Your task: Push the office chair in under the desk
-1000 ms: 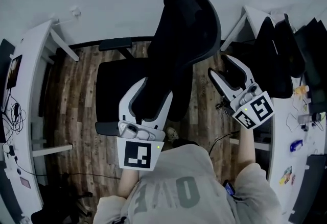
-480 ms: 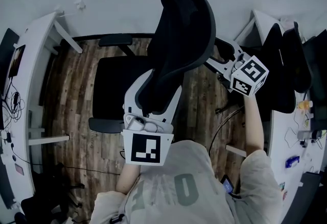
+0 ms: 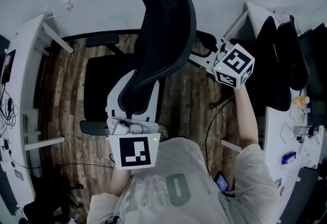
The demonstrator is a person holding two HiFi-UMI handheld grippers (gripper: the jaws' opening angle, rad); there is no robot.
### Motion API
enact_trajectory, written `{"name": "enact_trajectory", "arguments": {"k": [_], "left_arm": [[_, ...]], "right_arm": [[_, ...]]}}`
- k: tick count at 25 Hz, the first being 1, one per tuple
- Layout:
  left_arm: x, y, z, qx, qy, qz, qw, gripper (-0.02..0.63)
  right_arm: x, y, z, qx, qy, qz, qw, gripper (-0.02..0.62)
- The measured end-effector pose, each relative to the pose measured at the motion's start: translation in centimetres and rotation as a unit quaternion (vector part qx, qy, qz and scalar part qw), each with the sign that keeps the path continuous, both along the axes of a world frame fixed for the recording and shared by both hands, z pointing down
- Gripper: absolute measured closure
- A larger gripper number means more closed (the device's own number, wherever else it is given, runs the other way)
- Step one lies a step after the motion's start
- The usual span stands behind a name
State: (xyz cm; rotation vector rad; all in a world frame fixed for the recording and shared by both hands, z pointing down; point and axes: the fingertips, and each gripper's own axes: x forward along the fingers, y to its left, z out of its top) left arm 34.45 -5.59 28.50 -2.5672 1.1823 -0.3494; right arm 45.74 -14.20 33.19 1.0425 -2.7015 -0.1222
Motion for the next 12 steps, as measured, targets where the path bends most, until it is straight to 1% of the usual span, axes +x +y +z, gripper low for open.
{"name": "enact_trajectory", "arguments": {"k": [1, 3, 5, 6, 9, 12], "left_arm": [[0.0, -0.2, 0.0, 0.005, -0.007, -0.001, 1.0000, 0.422], [0.1, -0.3, -0.1, 0.016, -0.020, -0.001, 0.9997, 0.456], [0.2, -0.3, 0.1, 0.012, -0.021, -0.002, 0.9997, 0.463], [0.2, -0.3, 0.3, 0.004, -0.014, -0.007, 0.9999, 0.466], [0.3, -0.1, 1.0, -0.030, 0.030, -0.030, 0.9986, 0.474], [0.1, 0.0, 1.1, -0.037, 0.040, -0.034, 0.9980, 0.477]], "right_arm": [[-0.3, -0.1, 0.0, -0.005, -0.004, -0.008, 1.000, 0.321], [-0.6, -0.3, 0.1, -0.012, -0.014, -0.023, 1.000, 0.319], [-0.5, -0.4, 0.2, -0.015, -0.024, -0.034, 0.999, 0.319], [-0.4, -0.4, 0.3, -0.015, -0.028, -0.038, 0.999, 0.319], [0.1, -0.4, 0.5, -0.021, -0.039, -0.040, 0.998, 0.311], [0.2, -0.6, 0.6, -0.032, -0.054, -0.046, 0.997, 0.287]]}}
